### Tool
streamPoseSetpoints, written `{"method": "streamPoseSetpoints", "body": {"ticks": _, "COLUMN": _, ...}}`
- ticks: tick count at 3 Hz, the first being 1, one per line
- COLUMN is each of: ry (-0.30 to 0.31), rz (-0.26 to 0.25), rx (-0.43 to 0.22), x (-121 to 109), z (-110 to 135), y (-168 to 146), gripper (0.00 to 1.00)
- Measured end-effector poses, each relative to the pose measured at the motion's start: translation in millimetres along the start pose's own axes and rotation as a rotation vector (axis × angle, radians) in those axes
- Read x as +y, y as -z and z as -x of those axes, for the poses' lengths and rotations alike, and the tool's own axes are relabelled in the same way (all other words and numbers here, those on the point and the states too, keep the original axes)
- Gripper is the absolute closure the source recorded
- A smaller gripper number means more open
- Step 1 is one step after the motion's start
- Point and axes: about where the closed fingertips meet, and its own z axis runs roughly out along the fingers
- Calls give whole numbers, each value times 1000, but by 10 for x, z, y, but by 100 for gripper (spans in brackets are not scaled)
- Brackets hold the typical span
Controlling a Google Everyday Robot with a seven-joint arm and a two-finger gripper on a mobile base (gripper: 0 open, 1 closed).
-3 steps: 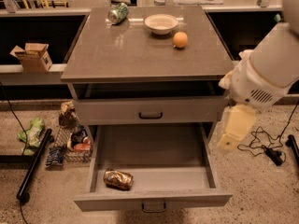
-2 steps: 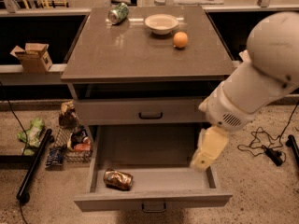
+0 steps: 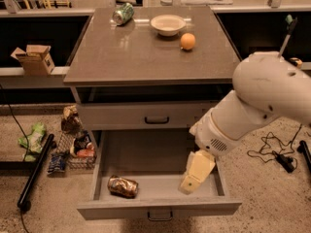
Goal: Pick orange can from middle drawer and place on counter
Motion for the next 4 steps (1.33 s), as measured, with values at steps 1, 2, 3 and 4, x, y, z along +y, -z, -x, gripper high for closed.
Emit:
{"method": "streamPoseSetpoints", "body": {"ticks": 1, "ry": -12, "rz": 18, "rx": 17, "x": -46, "z": -104, "y": -496, "gripper": 0}}
{"method": "streamPoseSetpoints", "body": {"ticks": 2, "ry": -25, "rz": 59, "rx": 27, "x": -56, "z": -218, "y": -1299, "gripper": 0}}
{"method": "streamPoseSetpoints", "body": {"ticks": 3, "ry": -49, "rz": 64, "rx": -10, "x": -177, "z": -238, "y": -1959, "gripper": 0}}
{"method": "streamPoseSetpoints", "body": {"ticks": 4, "ry": -101, "rz": 98, "rx": -94, "x": -314, "z": -229, "y": -2593, "gripper": 0}}
